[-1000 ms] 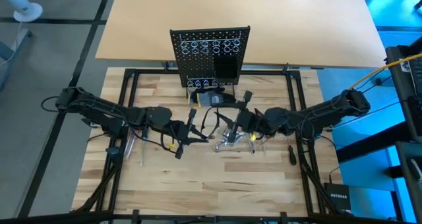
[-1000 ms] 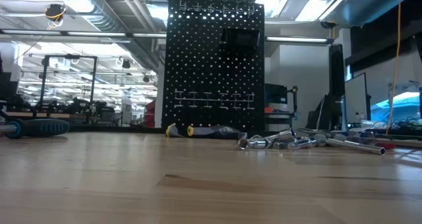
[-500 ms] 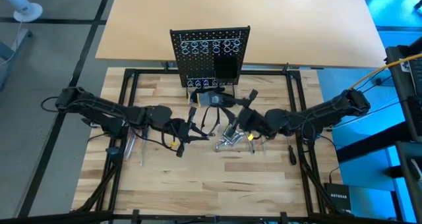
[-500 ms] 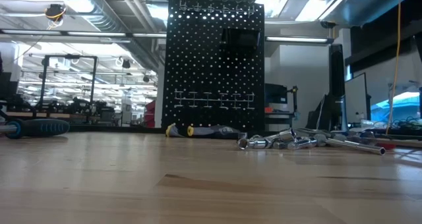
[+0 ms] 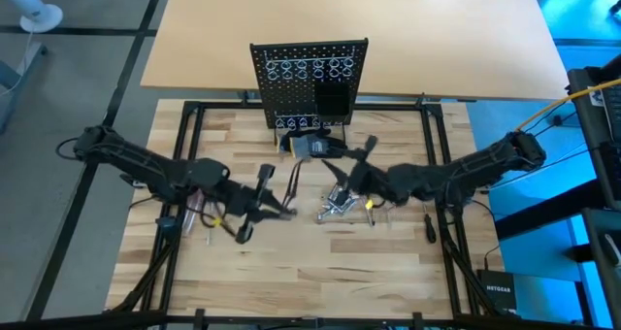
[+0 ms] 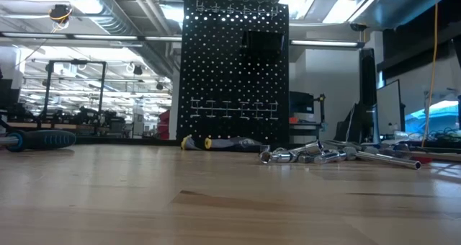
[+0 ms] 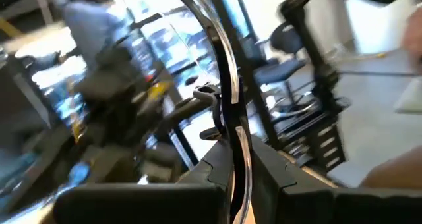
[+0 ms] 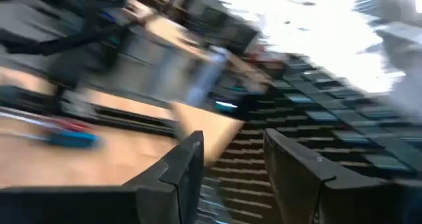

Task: Hang tools onto peg board
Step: Hang the safety goggles on the pegboard

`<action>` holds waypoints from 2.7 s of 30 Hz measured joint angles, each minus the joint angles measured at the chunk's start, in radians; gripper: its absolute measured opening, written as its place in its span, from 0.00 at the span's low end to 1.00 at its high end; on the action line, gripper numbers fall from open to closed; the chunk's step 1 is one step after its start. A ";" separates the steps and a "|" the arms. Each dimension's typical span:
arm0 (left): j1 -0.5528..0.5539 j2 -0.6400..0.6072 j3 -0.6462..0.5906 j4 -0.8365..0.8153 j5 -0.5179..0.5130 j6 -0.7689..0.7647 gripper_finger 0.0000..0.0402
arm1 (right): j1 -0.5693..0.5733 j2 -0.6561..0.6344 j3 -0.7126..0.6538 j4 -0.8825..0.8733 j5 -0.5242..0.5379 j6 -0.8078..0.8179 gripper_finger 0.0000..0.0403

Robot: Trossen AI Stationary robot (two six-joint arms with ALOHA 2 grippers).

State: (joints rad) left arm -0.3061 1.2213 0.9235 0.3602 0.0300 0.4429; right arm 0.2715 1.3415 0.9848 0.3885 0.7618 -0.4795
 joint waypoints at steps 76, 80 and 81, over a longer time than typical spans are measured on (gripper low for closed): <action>0.226 -0.318 0.084 -0.371 -0.200 -0.265 0.05 | -0.126 -0.164 -0.073 -0.413 -0.643 0.546 0.39; 0.349 -0.317 0.196 -0.593 -0.163 -0.360 0.05 | -0.105 -0.159 -0.182 -0.282 -0.639 0.560 0.39; 0.377 -0.310 0.225 -0.628 -0.135 -0.382 0.05 | -0.099 -0.158 -0.214 -0.241 -0.639 0.562 0.39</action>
State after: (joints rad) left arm 0.0708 0.9117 1.1488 -0.2681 -0.1053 0.0613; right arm 0.1723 1.1834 0.7706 0.1480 0.1226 0.0824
